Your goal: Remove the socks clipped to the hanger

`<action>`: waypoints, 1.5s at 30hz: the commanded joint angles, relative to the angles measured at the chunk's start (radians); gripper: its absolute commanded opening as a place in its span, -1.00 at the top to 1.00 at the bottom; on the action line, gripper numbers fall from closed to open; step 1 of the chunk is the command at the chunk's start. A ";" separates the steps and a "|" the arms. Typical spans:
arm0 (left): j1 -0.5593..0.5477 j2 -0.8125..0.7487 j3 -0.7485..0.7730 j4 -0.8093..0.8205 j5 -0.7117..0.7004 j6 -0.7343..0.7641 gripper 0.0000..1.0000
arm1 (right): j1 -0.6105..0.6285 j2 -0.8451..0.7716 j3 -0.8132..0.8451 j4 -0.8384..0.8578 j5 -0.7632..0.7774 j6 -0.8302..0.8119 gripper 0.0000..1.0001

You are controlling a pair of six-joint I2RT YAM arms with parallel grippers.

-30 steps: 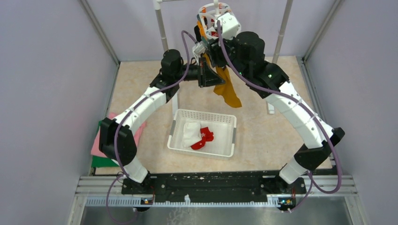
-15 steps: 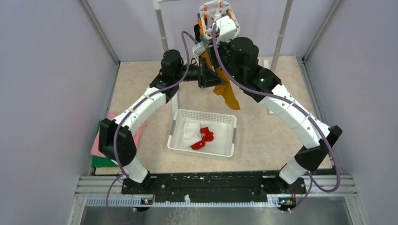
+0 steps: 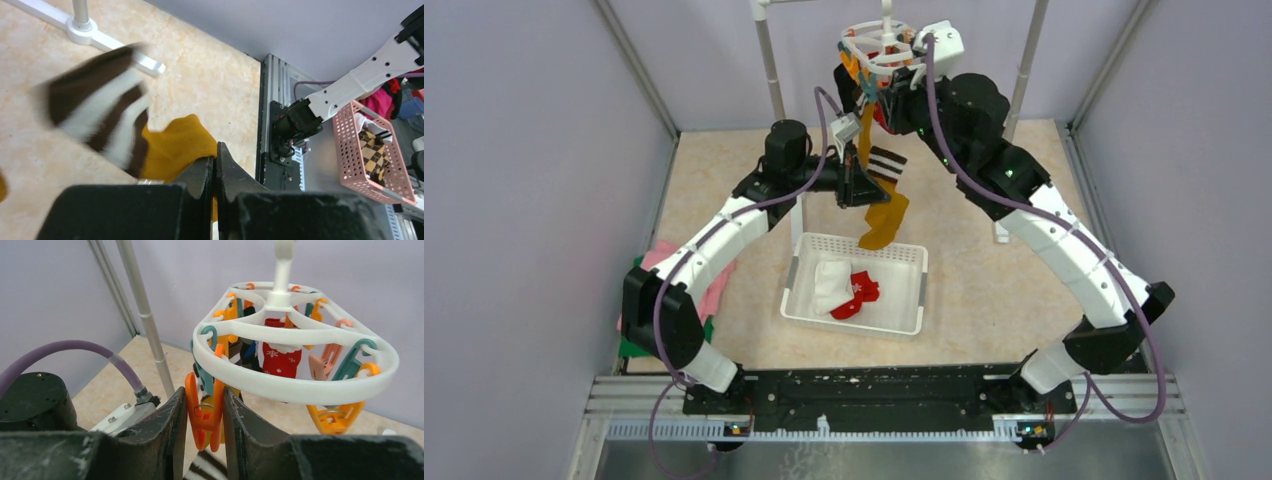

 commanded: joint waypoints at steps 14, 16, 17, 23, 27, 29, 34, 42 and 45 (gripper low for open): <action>0.003 -0.118 -0.113 -0.555 -0.116 0.627 0.77 | -0.140 -0.136 -0.075 0.013 -0.086 0.181 1.00; -0.002 -0.131 -0.135 -0.574 -0.118 0.650 0.77 | -0.150 -0.150 -0.094 0.018 -0.085 0.190 1.00; -0.003 -0.141 -0.152 -0.573 -0.121 0.661 0.77 | -0.156 -0.156 -0.097 0.018 -0.085 0.194 1.00; -0.018 -0.184 -0.227 -0.621 -0.162 0.759 0.78 | -0.200 -0.158 -0.086 -0.012 -0.095 0.201 1.00; -0.021 -0.185 -0.267 -0.645 -0.200 0.781 0.29 | -0.216 -0.159 -0.089 -0.024 -0.101 0.204 1.00; -0.021 -0.189 -0.287 -0.643 -0.210 0.789 -0.16 | -0.221 -0.157 -0.087 -0.031 -0.102 0.205 1.00; -0.021 -0.232 -0.272 -0.637 -0.214 0.806 -0.98 | -0.232 -0.162 -0.095 -0.041 -0.116 0.225 1.00; -0.020 -0.131 0.100 -0.485 -0.240 0.591 -0.98 | -0.253 -0.151 -0.089 -0.047 -0.176 0.293 1.00; -0.020 -0.034 0.253 -0.418 -0.250 0.532 -0.98 | -0.256 -0.155 -0.093 -0.047 -0.191 0.315 1.00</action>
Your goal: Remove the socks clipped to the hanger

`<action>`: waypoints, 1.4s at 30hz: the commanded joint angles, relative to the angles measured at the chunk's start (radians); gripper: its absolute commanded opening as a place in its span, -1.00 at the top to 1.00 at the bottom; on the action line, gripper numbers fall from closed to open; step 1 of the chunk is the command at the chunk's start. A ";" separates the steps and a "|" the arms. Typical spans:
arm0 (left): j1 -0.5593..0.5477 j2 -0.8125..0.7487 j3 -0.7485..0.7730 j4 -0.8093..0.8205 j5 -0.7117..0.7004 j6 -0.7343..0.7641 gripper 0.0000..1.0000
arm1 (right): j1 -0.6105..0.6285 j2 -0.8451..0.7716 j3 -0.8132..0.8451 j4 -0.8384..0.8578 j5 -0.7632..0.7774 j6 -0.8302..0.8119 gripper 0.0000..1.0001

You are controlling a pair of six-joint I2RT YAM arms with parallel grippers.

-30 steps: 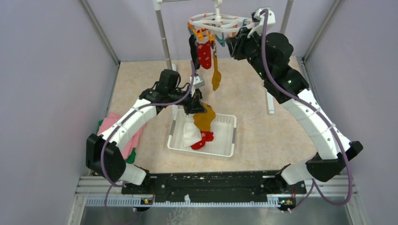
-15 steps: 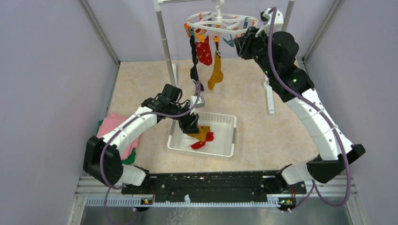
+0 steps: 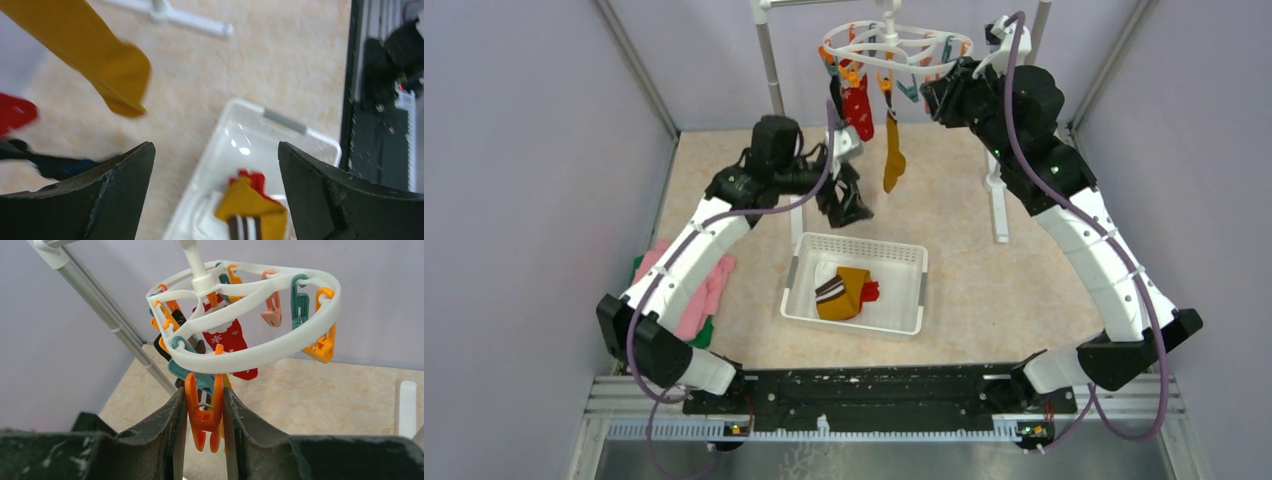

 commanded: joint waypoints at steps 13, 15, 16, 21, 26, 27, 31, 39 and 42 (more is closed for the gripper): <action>0.003 0.259 0.171 0.572 -0.030 -0.359 -0.98 | -0.131 -0.029 0.039 -0.029 -0.236 0.177 1.00; 0.003 0.276 0.148 0.614 -0.038 -0.359 -0.98 | -0.159 -0.027 0.039 -0.034 -0.271 0.191 1.00; 0.003 0.285 0.140 0.623 -0.044 -0.357 -0.98 | -0.171 -0.024 0.039 -0.039 -0.280 0.195 1.00; 0.003 0.360 0.166 0.607 -0.016 -0.350 -0.93 | -0.222 -0.013 0.033 -0.039 -0.320 0.214 1.00; 0.004 0.390 0.163 0.657 0.016 -0.359 -0.96 | -0.250 0.007 0.056 -0.036 -0.335 0.222 1.00; 0.003 0.394 0.159 0.678 0.018 -0.359 -0.96 | -0.259 0.014 0.064 -0.035 -0.348 0.232 1.00; 0.002 0.426 0.160 0.738 0.027 -0.359 -0.95 | -0.275 0.032 0.095 -0.031 -0.408 0.275 1.00; 0.013 0.478 0.172 0.771 0.133 -0.328 -0.98 | -0.299 0.069 0.161 -0.072 -0.537 0.363 1.00; 0.027 0.511 0.186 0.804 0.156 -0.352 -0.98 | -0.317 0.069 0.155 -0.070 -0.562 0.384 1.00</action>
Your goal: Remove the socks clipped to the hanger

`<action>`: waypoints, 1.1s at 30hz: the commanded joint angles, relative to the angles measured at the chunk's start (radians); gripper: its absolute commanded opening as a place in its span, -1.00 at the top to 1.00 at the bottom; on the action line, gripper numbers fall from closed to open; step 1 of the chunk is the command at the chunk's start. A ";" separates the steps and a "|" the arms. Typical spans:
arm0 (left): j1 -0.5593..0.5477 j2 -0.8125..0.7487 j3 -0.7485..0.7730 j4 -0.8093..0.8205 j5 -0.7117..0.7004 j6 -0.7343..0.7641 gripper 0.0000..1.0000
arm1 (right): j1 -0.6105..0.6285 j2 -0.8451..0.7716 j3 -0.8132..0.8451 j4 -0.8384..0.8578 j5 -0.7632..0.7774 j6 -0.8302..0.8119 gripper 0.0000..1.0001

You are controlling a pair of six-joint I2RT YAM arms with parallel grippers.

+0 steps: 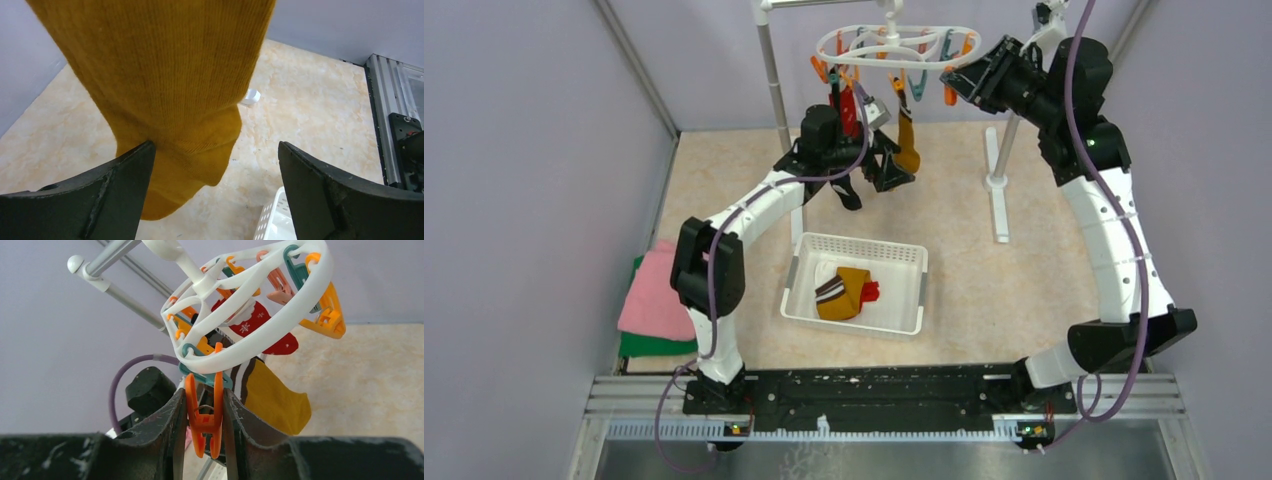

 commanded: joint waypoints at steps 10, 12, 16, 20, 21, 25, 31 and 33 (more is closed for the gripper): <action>0.053 0.128 0.086 0.214 0.246 -0.049 -0.98 | -0.053 0.020 0.049 0.030 -0.093 0.069 1.00; 0.054 0.157 0.122 0.209 0.301 -0.046 -0.98 | -0.052 0.027 0.056 0.032 -0.100 0.076 1.00; 0.056 0.215 0.198 0.216 0.366 -0.061 -0.98 | -0.053 0.036 0.061 0.038 -0.116 0.087 1.00; 0.064 0.272 0.260 0.279 0.433 -0.149 -0.98 | -0.053 0.039 0.067 0.037 -0.120 0.087 1.00; 0.065 0.280 0.268 0.283 0.449 -0.163 -0.98 | -0.053 0.042 0.070 0.036 -0.123 0.085 1.00; 0.066 0.268 0.232 0.291 0.468 -0.162 -0.98 | -0.056 0.048 0.082 0.019 -0.126 0.076 1.00; 0.074 0.266 0.215 0.311 0.411 -0.185 -0.98 | -0.056 0.044 0.065 0.040 -0.135 0.088 1.00; 0.067 0.259 0.217 0.292 0.398 -0.178 -0.92 | -0.056 0.046 0.058 0.047 -0.136 0.091 1.00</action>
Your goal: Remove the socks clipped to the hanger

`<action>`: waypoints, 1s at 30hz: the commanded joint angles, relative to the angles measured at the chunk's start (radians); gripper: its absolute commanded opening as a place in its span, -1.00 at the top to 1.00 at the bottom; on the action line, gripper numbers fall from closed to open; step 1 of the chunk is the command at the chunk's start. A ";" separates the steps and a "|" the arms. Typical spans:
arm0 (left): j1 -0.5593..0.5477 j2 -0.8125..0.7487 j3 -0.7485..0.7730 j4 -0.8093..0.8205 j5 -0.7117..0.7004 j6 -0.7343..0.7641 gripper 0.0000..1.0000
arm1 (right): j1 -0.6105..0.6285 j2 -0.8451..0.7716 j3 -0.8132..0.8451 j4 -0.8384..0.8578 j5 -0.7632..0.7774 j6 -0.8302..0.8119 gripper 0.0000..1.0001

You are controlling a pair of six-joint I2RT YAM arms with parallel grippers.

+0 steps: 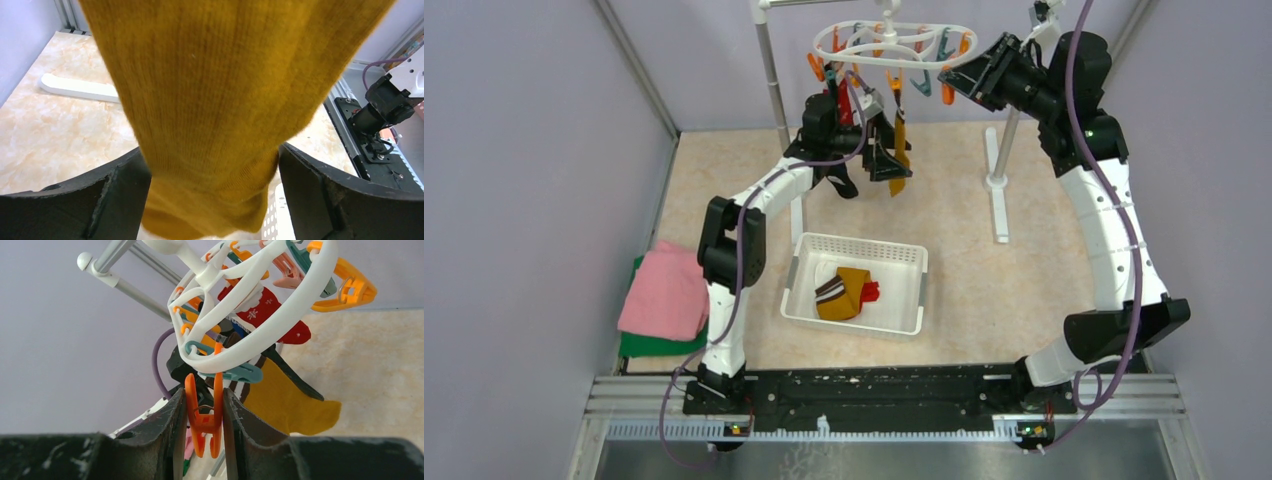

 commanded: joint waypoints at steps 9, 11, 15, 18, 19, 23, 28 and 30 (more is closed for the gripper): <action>-0.010 -0.138 -0.106 -0.092 -0.102 0.056 -0.14 | -0.017 0.003 0.023 0.058 0.003 -0.005 1.00; -0.010 -0.201 -0.187 -0.067 -0.134 0.052 -0.05 | -0.018 0.004 0.019 0.062 0.009 -0.011 1.00; -0.014 -0.282 -0.271 -0.081 -0.213 0.041 0.02 | -0.018 0.011 0.021 0.057 0.027 -0.036 1.00; -0.016 -0.306 -0.280 -0.112 -0.254 0.020 -0.05 | -0.018 0.020 0.023 0.051 0.033 -0.050 1.00; -0.017 -0.310 -0.279 -0.119 -0.269 0.008 -0.06 | -0.018 0.022 0.025 0.049 0.033 -0.054 1.00; -0.017 -0.329 -0.275 -0.153 -0.285 -0.007 -0.07 | -0.019 0.021 0.028 0.038 0.047 -0.069 1.00; -0.015 -0.349 -0.288 -0.172 -0.295 0.007 0.35 | -0.019 0.023 0.025 0.026 0.052 -0.080 1.00; -0.015 -0.346 -0.286 -0.171 -0.296 0.004 0.61 | -0.019 0.024 0.025 0.023 0.051 -0.081 1.00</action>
